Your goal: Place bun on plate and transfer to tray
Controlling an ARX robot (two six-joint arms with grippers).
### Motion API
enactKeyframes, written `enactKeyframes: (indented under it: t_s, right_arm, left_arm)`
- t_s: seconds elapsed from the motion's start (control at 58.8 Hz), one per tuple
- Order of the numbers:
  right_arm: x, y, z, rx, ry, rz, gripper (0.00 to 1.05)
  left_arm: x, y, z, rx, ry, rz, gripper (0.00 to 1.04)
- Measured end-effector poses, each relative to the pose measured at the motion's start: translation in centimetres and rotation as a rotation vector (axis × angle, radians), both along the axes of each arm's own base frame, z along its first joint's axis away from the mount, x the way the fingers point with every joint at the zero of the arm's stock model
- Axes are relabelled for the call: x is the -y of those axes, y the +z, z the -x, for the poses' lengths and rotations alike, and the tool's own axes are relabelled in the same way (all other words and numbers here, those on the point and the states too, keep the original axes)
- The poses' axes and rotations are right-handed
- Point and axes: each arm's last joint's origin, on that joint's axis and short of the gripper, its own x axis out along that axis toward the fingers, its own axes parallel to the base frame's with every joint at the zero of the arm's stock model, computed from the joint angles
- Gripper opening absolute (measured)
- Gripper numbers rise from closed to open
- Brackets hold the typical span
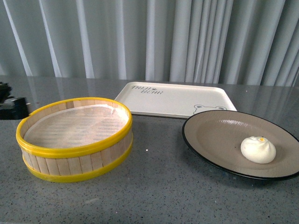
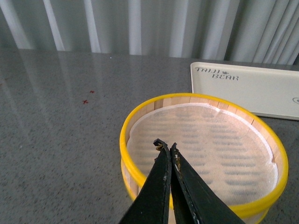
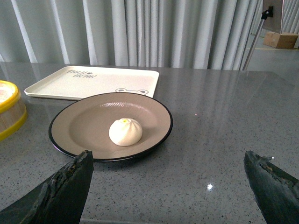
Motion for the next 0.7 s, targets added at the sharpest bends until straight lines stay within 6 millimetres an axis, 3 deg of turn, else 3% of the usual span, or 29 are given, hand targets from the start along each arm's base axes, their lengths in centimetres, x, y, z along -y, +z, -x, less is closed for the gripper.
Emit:
enactKeyframes:
  t_s: [0.238, 0.697]
  right_arm:
    - [0.0, 0.0, 0.0, 0.0, -0.001, 0.0, 0.96]
    - [0.0, 0.0, 0.0, 0.0, -0.002, 0.0, 0.96]
  left_arm:
    - [-1.5, -0.9, 3.1, 0.002, -0.011, 0.001, 0.04]
    - [-3.8, -2.8, 7.1, -0.011, -0.001, 0.002, 0.04]
